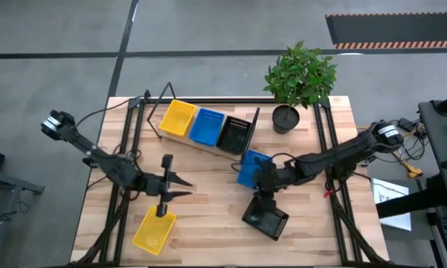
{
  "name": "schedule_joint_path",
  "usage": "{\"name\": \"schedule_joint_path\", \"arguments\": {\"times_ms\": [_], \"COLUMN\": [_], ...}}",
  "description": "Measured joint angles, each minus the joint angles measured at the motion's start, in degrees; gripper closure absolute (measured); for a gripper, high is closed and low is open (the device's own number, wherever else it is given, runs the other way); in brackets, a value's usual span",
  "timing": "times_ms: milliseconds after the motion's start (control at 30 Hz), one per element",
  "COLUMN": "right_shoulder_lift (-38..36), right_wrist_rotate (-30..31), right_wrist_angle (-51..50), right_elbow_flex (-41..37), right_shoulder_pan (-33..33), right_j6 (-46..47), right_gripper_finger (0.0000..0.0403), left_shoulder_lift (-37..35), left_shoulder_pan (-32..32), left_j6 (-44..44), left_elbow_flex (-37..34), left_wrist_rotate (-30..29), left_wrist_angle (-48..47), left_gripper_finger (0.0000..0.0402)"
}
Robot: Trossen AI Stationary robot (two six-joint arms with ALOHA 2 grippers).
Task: Stack baskets on shelf by color
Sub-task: Stack the blue basket on top of the other blue baskets on the shelf
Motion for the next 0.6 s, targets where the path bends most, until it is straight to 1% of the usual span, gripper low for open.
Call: {"name": "schedule_joint_path", "arguments": {"times_ms": [100,267,400,467,600], "right_shoulder_lift": [-1.5,-4.7,-6.5,-7.3,-9.1], "right_wrist_rotate": [4.9,16.8,25.9,28.0,28.1], "right_wrist_angle": [-0.1,-0.1,1.1,3.4,7.8], "right_elbow_flex": [-0.3,-0.9,-1.5,-2.0,-3.4], "right_shoulder_pan": [3.3,10.4,15.0,15.8,15.9], "right_j6": [-1.0,-5.2,-12.0,-15.9,-21.1], "right_gripper_finger": [0.0306,0.0318,0.0329,0.0336,0.0349], "left_shoulder_lift": [4.9,12.9,18.3,20.3,24.7], "left_shoulder_pan": [0.0,0.7,3.0,4.5,7.6], "left_j6": [0.0,-2.4,-5.2,-7.7,-11.9], "left_elbow_flex": [2.9,6.5,9.1,11.1,15.9], "left_wrist_rotate": [0.0,0.0,0.0,0.1,2.6], "left_wrist_angle": [0.0,-0.7,-1.4,-4.6,-12.2], "left_gripper_finger": [0.032,0.032,0.032,0.032,0.032]}}
